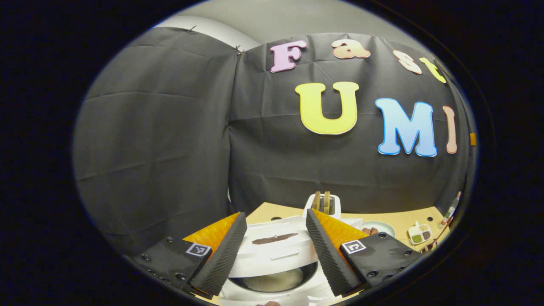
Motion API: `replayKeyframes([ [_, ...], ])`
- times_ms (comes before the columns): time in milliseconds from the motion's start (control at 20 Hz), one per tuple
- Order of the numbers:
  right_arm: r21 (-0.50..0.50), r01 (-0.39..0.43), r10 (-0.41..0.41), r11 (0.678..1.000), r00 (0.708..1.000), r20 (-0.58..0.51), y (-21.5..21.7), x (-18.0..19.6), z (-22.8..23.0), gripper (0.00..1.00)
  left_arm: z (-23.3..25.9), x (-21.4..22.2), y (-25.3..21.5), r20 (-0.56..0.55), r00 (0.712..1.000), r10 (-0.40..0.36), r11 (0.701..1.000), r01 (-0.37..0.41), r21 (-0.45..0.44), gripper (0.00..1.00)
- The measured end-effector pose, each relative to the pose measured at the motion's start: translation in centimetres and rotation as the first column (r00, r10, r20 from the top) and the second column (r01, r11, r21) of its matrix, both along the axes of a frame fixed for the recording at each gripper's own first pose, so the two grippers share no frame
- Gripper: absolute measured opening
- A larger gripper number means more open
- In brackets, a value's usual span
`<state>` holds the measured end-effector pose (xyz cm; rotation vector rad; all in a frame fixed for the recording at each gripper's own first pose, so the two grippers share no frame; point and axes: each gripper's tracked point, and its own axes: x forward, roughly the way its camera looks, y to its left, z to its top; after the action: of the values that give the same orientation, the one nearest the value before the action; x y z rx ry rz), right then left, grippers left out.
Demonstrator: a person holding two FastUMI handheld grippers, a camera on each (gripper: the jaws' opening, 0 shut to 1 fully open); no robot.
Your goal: Close the left gripper, press the button to open the rice cooker; take a wooden spoon from the chopstick holder with the right hand, scoop a spoonful of rice and pour it into the rice cooker, then put the wooden spoon back into the chopstick holder.
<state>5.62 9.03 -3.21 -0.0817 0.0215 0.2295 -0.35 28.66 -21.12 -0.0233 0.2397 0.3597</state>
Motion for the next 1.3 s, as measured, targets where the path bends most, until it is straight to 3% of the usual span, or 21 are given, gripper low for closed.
replayKeyframes([
  [50,-0.005,-0.005,0.005,1.0,1.0,-0.004,0.1,0.0,-0.1,0.98,-0.6,-0.3,-0.4,-0.012,1.0,-0.007,1.0,0.006,-0.014,1.0],
  [100,-0.01,-0.01,0.01,1.0,1.0,-0.005,0.3,-0.2,-0.2,0.98,-1.2,-0.6,-0.6,-0.023,1.0,-0.012,1.0,0.011,-0.023,0.96],
  [150,-0.013,-0.017,0.017,1.0,1.0,-0.004,0.5,-0.4,-0.1,0.98,-1.9,-1.0,-0.6,-0.04,0.999,-0.013,1.0,0.012,-0.025,1.0],
  [400,-0.019,-0.021,0.021,1.0,1.0,-0.003,0.7,-0.7,-0.1,0.98,-5.5,-2.2,-1.3,-0.104,0.994,-0.028,0.999,0.025,-0.038,1.0],
  [450,-0.019,-0.021,0.021,1.0,1.0,-0.005,0.7,-0.7,-0.2,0.98,-6.2,-2.4,-1.7,-0.116,0.993,-0.029,0.999,0.023,-0.047,0.89],
  [500,-0.018,-0.02,0.02,1.0,1.0,-0.007,0.7,-0.6,-0.1,0.98,-6.5,-2.6,-1.9,-0.124,0.992,-0.029,0.999,0.023,-0.048,1.0],
  [750,-0.024,-0.029,0.028,0.999,0.999,-0.026,1.1,-0.4,-0.7,0.98,-7.7,-2.8,-2.1,-0.171,0.984,-0.05,0.998,0.043,-0.049,1.0],
  [800,-0.023,-0.036,0.035,0.999,0.999,-0.031,1.3,-0.4,-0.8,0.98,-8.0,-2.8,-2.1,-0.179,0.982,-0.052,0.998,0.043,-0.053,0.96],
  [850,-0.022,-0.039,0.039,0.999,0.999,-0.034,1.5,-0.4,-0.8,0.98,-8.5,-3.0,-2.3,-0.196,0.979,-0.053,0.997,0.042,-0.059,1.0],
  [900,-0.021,-0.042,0.041,0.999,0.999,-0.034,1.5,-0.4,-0.8,0.98,-9.2,-3.2,-2.4,-0.219,0.974,-0.053,0.997,0.039,-0.067,0.96],
  [1050,-0.029,-0.047,0.046,0.998,0.998,-0.045,1.8,-0.3,-1.2,0.98,-12.1,-3.6,-2.7,-0.304,0.951,-0.054,0.997,0.037,-0.061,1.0],
  [1100,-0.034,-0.05,0.048,0.998,0.997,-0.055,1.8,-0.3,-1.6,0.98,-11.7,-3.1,-2.6,-0.28,0.959,-0.052,0.998,0.039,-0.052,0.96],
  [1300,-0.022,-0.052,0.051,0.998,0.996,-0.072,1.9,-0.4,-1.7,0.98,-11.8,-3.6,-2.5,-0.308,0.951,-0.032,0.997,0.01,-0.073,1.0],
])
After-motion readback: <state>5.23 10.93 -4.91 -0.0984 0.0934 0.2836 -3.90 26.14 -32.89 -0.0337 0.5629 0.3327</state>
